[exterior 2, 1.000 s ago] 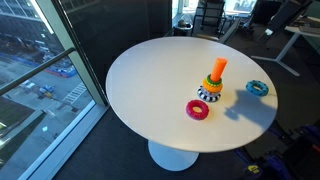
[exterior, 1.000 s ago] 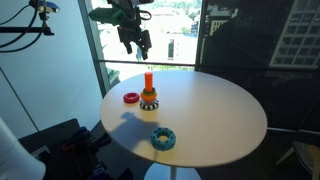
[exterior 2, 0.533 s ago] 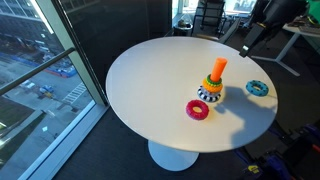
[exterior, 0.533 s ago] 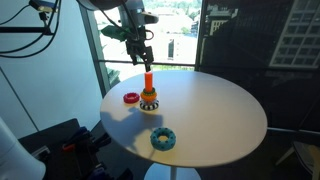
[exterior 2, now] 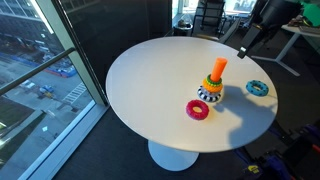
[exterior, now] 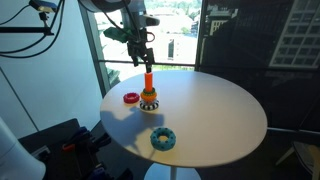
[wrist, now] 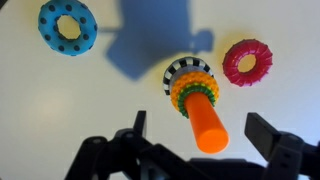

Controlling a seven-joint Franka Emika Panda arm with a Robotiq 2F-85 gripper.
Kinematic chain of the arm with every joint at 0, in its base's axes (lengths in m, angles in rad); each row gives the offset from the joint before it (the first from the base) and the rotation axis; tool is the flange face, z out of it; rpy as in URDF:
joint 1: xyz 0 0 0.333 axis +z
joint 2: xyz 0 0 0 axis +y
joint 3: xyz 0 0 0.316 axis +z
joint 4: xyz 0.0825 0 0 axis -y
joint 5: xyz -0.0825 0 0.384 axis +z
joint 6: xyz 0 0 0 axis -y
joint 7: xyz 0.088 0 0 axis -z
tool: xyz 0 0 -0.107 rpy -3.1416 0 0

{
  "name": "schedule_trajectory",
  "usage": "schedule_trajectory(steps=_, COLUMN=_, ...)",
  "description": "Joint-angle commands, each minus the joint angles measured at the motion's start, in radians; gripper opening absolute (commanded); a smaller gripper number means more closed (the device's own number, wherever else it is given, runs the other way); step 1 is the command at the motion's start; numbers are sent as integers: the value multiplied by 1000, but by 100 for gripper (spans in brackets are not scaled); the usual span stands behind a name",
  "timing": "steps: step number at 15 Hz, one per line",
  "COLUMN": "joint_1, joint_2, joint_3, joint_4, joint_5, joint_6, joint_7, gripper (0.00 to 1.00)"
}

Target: Remove the green and the light green rings from the rings stacking stand at the same time and put them on the table

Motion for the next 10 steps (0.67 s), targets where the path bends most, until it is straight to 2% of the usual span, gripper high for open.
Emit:
schedule_trajectory(steps=1, joint_1=-3, joint_2=0, joint_3=3, joint_4=1, joint_5=0, joint_6=-2, joint_7=0, gripper=100)
schedule_trajectory(steps=10, joint_1=13, joint_2=70, joint_3=53, joint_4=-7, joint_5=-36, joint_6=64, joint_7=38, gripper=100)
